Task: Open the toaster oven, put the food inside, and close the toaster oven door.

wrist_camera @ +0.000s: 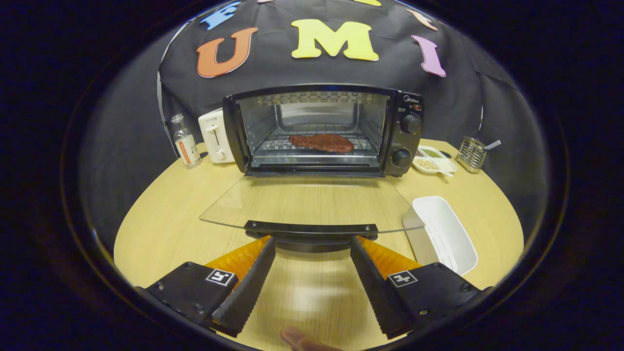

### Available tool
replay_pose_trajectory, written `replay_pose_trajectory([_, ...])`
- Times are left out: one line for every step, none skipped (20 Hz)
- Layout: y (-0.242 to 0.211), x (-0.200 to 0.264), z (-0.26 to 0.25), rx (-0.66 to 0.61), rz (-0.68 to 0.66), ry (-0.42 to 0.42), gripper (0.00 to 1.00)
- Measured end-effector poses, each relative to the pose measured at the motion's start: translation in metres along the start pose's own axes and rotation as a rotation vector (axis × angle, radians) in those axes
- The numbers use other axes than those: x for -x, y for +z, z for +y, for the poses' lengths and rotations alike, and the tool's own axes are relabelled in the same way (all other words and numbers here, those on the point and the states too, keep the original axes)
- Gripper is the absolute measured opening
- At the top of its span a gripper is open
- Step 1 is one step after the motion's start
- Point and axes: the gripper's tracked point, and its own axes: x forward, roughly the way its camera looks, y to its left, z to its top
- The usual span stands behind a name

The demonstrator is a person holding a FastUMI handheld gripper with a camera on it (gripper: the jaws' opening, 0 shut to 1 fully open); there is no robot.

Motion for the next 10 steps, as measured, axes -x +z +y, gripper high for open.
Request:
replay_pose_trajectory([0.002, 0.003, 0.0, 0.003, -0.008, -0.003, 0.99])
replay_pose_trajectory([0.006, 0.004, -0.001, 0.005, -0.015, -0.007, 0.99])
replay_pose_trajectory([0.009, 0.005, -0.001, 0.008, -0.022, -0.009, 0.99])
replay_pose_trajectory([0.013, 0.006, -0.001, 0.011, -0.029, -0.012, 0.99])
replay_pose_trajectory([0.017, 0.007, 0.0, 0.016, -0.038, -0.015, 0.99])
replay_pose_trajectory([0.023, 0.008, -0.002, 0.021, -0.053, -0.022, 0.99])
replay_pose_trajectory([0.028, 0.009, -0.004, 0.03, -0.07, -0.034, 0.99])
replay_pose_trajectory([0.035, 0.01, -0.005, 0.035, -0.085, -0.033, 0.99])
replay_pose_trajectory([0.04, 0.013, -0.004, 0.035, -0.096, -0.032, 1.0])
replay_pose_trajectory([0.046, 0.014, -0.004, 0.036, -0.106, -0.031, 1.0])
